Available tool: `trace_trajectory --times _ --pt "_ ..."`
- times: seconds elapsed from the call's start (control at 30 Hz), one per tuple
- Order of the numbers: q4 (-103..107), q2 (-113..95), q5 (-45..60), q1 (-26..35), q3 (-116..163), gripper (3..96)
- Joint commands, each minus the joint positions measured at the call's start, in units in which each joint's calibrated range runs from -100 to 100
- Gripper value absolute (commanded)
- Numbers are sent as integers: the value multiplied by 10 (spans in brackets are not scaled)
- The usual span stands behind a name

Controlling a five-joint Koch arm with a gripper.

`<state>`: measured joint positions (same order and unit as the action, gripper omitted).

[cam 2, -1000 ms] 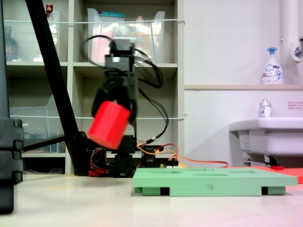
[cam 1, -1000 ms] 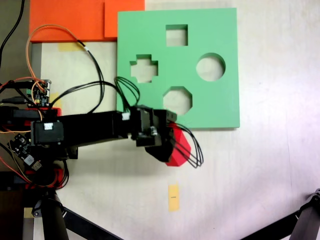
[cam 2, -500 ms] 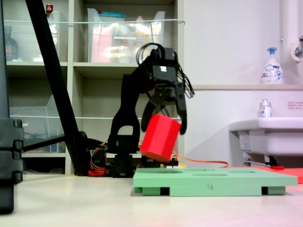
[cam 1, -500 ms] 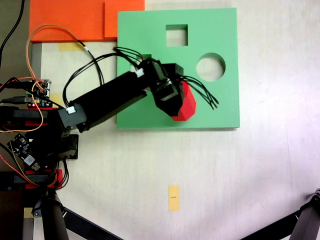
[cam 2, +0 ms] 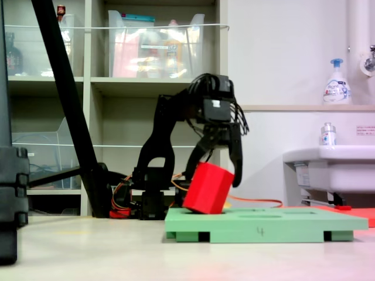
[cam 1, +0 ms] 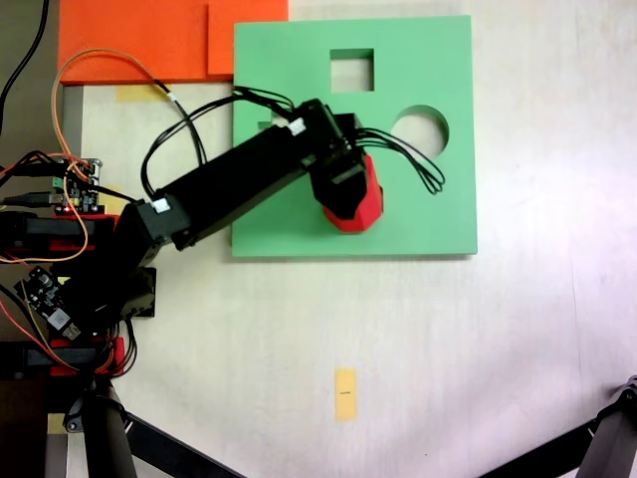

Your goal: Put the octagonal pillar block into the corresponding hole

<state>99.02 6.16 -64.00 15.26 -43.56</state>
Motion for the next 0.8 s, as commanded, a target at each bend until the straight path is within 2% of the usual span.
trace_trajectory --times 0.03,0.8 --pt "10 7 -5 6 -39 346" --pt "10 45 16 -6 -25 354"
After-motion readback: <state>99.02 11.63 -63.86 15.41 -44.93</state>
